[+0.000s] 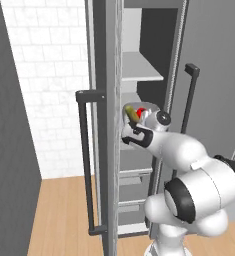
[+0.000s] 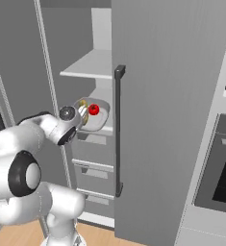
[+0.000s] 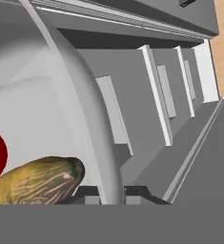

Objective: Take the meat container that has the steak and place it on the second highest rack of the freezer. Then take the vegetable container that has the tomato and cucumber and place it on the highest rack of the freezer.

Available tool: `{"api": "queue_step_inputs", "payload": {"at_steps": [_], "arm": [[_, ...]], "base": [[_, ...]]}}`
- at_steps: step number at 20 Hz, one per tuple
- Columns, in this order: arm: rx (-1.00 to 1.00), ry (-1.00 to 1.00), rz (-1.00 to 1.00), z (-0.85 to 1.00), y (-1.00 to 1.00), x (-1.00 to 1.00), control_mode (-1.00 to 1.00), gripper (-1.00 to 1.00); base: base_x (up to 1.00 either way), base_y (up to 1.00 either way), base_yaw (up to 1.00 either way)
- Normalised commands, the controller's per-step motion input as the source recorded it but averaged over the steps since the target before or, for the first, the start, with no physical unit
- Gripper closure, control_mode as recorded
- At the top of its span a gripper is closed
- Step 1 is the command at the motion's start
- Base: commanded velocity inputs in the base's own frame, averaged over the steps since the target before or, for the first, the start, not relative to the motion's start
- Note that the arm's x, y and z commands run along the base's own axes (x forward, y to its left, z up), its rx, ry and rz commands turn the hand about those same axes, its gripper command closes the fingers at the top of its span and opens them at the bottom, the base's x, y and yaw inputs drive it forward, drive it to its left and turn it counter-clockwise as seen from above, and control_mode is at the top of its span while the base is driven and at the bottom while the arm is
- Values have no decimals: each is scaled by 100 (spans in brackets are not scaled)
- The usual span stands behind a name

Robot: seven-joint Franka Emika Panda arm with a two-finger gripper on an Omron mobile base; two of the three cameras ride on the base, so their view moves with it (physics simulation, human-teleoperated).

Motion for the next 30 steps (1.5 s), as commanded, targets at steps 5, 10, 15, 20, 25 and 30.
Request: {"api": "queue_step_inputs", "payload": {"at_steps": [5,10,15,20,25,30], "arm": [[0,-4,1,21,2,-19,-100,100],[0,-13,3,100,2,-72,-100,100],[0,-7,2,100,10,-47,-100,100],[0,0,0,100,17,-5,-100,100],[0,-3,0,100,10,61,-100,100],[4,-2,1,57,-23,76,-100,100]], "base": [[0,0,0],[0,0,0],[0,0,0],[0,0,0],[0,0,0],[0,0,0]]}}
